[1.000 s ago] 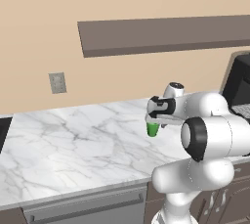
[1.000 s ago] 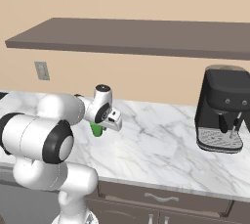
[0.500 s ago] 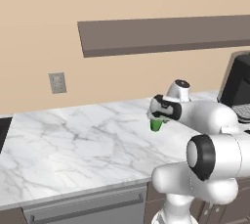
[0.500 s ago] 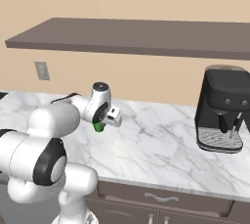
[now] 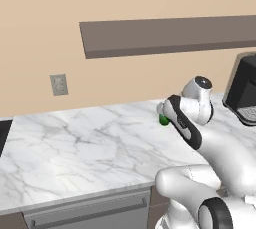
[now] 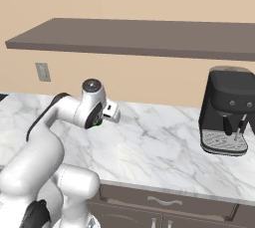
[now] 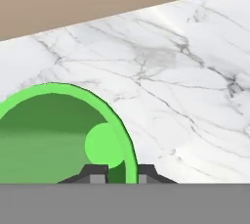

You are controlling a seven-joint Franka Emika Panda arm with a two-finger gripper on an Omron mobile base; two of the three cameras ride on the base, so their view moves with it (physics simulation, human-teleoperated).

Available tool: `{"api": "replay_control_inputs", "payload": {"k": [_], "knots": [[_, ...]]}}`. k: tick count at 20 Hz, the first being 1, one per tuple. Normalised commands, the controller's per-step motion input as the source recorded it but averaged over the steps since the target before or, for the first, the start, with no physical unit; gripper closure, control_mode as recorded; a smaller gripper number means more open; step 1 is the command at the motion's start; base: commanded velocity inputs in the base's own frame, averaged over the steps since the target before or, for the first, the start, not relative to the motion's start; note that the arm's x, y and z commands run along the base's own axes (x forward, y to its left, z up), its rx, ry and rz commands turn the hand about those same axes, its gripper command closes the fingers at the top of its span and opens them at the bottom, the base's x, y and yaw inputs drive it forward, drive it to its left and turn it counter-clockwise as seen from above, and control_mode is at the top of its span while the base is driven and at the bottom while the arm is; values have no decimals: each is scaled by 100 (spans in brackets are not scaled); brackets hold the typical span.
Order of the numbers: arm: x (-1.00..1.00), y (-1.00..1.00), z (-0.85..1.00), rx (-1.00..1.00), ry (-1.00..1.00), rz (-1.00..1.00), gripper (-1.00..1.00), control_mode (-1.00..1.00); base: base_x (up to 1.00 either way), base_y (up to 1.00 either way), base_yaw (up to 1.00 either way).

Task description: Place the pitcher and cup on the dining counter for serving.

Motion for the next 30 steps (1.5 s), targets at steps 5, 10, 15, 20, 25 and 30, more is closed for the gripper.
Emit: {"api": "replay_control_inputs", "payload": {"k": [5,10,15,20,25,30], "knots": [[-68,-1,100,1,-2,-2,100,-100,0,0,0],[-63,0,85,1,6,0,100,-100,0,0,0],[-61,0,54,0,10,13,100,-100,0,0,0],[0,0,0,0,0,0,100,100,-81,0,71],[0,0,0,0,0,0,100,100,-39,0,100],[0,0,0,0,0,0,100,100,-34,10,100]]}}
